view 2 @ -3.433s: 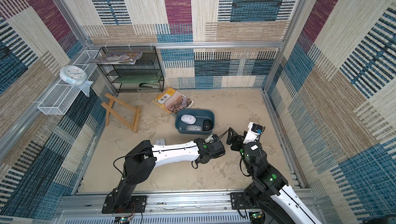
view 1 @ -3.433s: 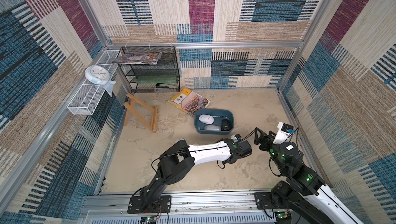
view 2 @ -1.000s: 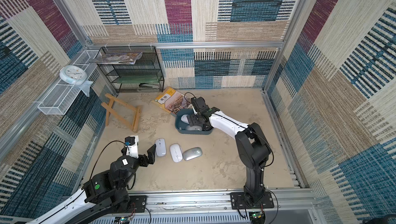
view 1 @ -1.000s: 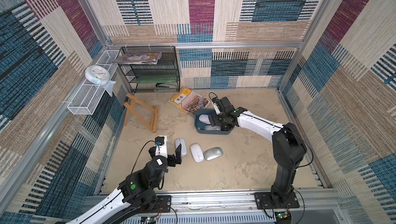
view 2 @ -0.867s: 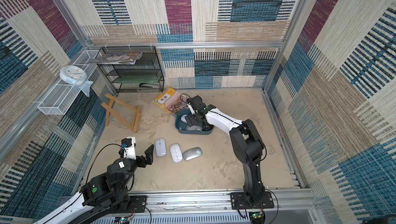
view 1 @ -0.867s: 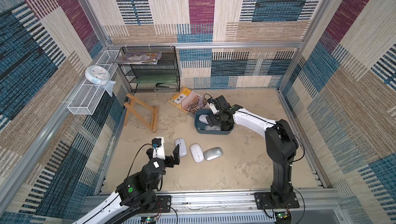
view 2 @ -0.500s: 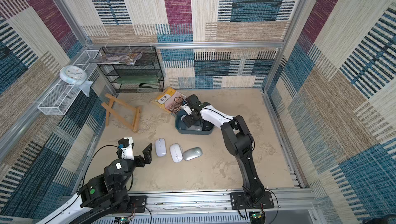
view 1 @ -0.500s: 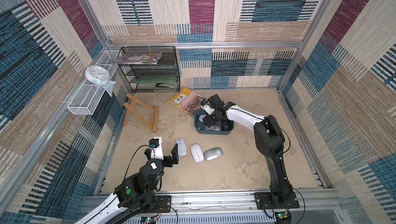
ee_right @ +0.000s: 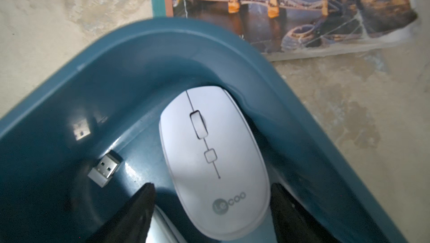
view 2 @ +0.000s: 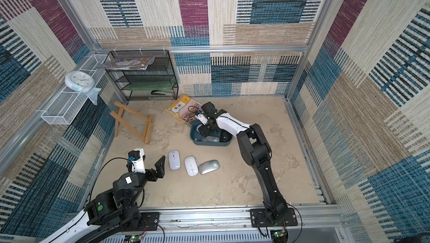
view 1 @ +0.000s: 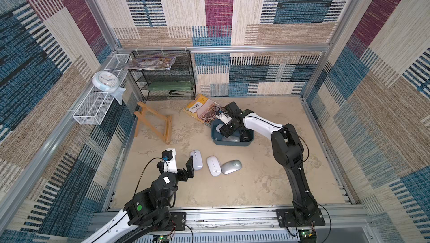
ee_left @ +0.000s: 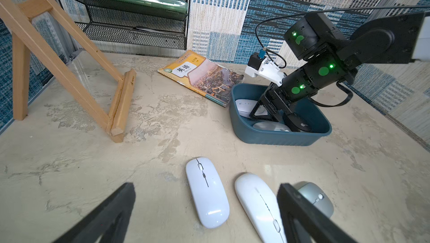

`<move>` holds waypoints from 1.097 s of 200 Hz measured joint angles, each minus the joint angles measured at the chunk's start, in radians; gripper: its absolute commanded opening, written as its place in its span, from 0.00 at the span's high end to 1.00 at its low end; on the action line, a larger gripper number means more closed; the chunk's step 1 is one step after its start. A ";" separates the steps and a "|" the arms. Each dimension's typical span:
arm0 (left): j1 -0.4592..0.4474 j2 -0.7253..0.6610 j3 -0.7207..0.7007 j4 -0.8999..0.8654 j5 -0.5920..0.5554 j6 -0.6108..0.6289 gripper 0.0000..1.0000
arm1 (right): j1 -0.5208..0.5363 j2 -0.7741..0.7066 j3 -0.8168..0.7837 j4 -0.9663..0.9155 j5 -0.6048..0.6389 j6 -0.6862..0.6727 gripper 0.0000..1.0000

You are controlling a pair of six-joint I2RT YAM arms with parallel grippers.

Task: Take out the mouse from the storage box
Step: Pick up the mouse from the storage box.

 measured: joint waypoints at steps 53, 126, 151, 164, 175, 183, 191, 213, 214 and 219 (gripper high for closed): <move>0.000 0.003 0.000 0.000 -0.001 0.000 0.01 | 0.004 0.013 0.016 -0.020 -0.038 -0.037 0.34; 0.000 0.008 0.000 0.000 -0.001 0.000 0.01 | 0.010 0.066 0.044 -0.008 -0.042 -0.061 0.28; 0.000 0.011 0.000 0.000 -0.001 0.000 0.01 | 0.010 0.076 0.056 -0.002 -0.048 -0.066 0.38; 0.000 0.011 0.000 0.000 -0.001 0.001 0.01 | 0.011 0.075 0.054 0.001 -0.050 -0.069 0.43; 0.000 0.013 0.000 0.000 -0.001 0.001 0.01 | 0.012 0.068 0.048 0.004 -0.049 -0.070 0.45; 0.000 0.014 0.000 0.000 -0.001 0.002 0.01 | 0.012 0.062 0.042 0.009 -0.050 -0.070 0.47; 0.000 0.016 0.000 0.000 -0.001 0.003 0.01 | 0.013 0.051 0.034 0.009 -0.054 -0.069 0.48; 0.000 0.022 -0.002 0.000 -0.002 0.003 0.01 | 0.016 0.003 0.012 0.009 -0.063 -0.066 0.51; 0.000 0.022 -0.002 0.000 -0.002 0.003 0.01 | 0.016 -0.002 0.010 0.010 -0.064 -0.066 0.51; 0.000 0.023 -0.002 0.000 -0.002 0.003 0.01 | 0.017 -0.015 0.005 0.011 -0.067 -0.063 0.51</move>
